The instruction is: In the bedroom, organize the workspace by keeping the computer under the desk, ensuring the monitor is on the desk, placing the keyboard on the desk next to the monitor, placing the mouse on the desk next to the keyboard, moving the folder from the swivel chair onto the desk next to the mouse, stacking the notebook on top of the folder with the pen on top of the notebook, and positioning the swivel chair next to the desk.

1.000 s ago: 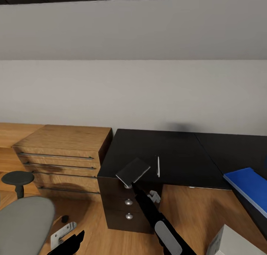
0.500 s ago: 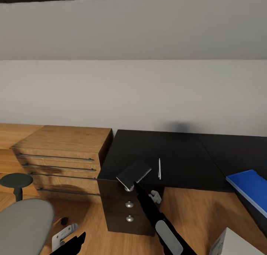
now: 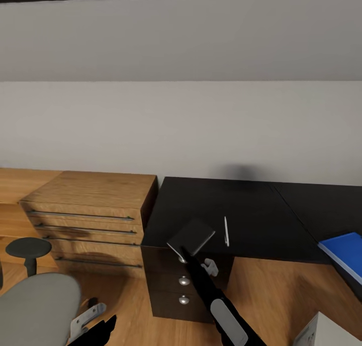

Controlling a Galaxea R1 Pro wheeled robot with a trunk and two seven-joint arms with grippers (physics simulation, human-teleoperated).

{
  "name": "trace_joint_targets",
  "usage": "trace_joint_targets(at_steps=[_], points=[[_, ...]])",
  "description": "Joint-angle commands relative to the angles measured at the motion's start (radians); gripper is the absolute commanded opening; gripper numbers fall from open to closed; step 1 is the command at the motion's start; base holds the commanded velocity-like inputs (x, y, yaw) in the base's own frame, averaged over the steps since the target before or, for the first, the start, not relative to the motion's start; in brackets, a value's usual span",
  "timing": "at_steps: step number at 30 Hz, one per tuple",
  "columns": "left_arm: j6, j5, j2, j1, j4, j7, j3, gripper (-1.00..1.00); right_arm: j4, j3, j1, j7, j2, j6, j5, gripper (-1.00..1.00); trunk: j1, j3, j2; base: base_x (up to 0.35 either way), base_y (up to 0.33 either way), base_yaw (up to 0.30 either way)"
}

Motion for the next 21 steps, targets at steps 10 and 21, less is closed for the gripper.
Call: trace_joint_targets(at_steps=[10,21], points=[[0.004,0.004,0.001,0.0,-0.002,0.005,0.0,1.0,0.001,0.004,-0.001,0.004,0.0,-0.006,-0.01,1.0,0.0,-0.001,0.0,0.0,0.033,0.0],[0.005,0.005,0.001,0.0,-0.002,0.005,0.0,1.0,0.0,0.003,-0.001,0.004,-0.002,-0.006,-0.01,1.0,0.0,-0.001,0.0,0.0,0.002,0.0]])
